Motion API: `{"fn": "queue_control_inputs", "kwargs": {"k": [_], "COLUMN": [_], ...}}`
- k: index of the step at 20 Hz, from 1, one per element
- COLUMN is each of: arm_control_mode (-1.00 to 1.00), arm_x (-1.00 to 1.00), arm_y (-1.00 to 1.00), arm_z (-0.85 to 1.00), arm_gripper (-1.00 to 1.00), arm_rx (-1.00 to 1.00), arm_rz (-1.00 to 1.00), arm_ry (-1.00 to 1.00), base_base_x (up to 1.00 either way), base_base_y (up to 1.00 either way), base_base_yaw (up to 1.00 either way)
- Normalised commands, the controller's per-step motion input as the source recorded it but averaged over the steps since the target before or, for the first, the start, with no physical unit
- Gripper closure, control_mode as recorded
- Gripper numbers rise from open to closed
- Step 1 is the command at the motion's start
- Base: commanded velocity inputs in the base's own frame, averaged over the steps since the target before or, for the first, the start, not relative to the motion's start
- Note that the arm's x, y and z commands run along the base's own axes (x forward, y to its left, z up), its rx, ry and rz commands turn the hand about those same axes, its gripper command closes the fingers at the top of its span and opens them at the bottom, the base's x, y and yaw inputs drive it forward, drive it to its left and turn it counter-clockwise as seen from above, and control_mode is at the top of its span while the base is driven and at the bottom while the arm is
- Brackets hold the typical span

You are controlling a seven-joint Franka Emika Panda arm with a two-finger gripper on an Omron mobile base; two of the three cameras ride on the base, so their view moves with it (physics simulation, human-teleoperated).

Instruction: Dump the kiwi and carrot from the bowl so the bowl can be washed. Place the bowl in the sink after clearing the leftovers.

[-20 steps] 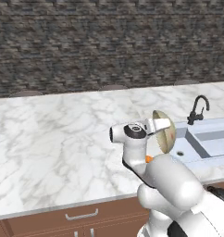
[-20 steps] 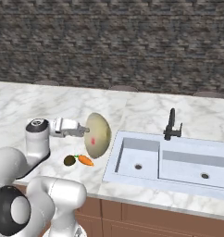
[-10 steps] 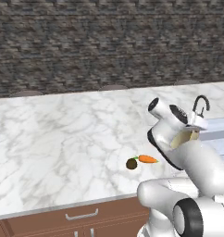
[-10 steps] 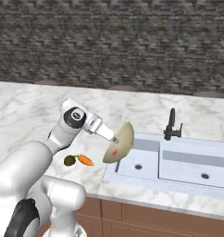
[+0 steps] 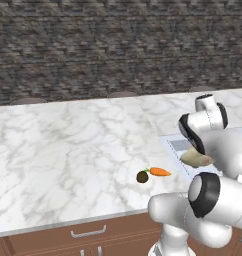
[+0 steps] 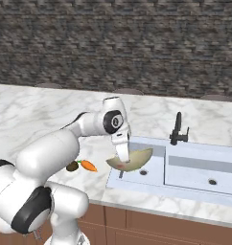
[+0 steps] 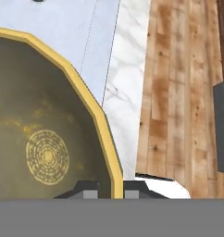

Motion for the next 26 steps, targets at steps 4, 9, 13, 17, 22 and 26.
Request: {"fn": "queue_control_inputs", "kwargs": {"k": [4,9,13,17,22,26], "arm_control_mode": [-1.00,-1.00,-1.00,-1.00,-1.00,-1.00], "arm_x": [0.02,-0.01,0.50,0.49,0.36,0.06], "arm_y": [0.01,-0.08,0.00,0.00,-0.07,-0.48], "arm_z": [-0.35,-0.47,-0.37,-0.16,-0.14,-0.44], "arm_gripper": [1.00,1.00,1.00,1.00,1.00,1.00], "arm_rx": [0.18,0.02,-0.01,0.00,0.00,0.03], "arm_rz": [-0.35,-0.05,0.02,0.03,0.00,-0.01], "arm_ry": [-0.23,-0.38,-0.30,-0.04,0.00,0.00], "base_base_x": [0.00,0.00,0.00,0.00,0.00,0.00], "base_base_y": [0.00,0.00,0.00,0.00,0.00,0.00], "base_base_yaw": [0.00,0.00,0.00,0.00,0.00,0.00]}}
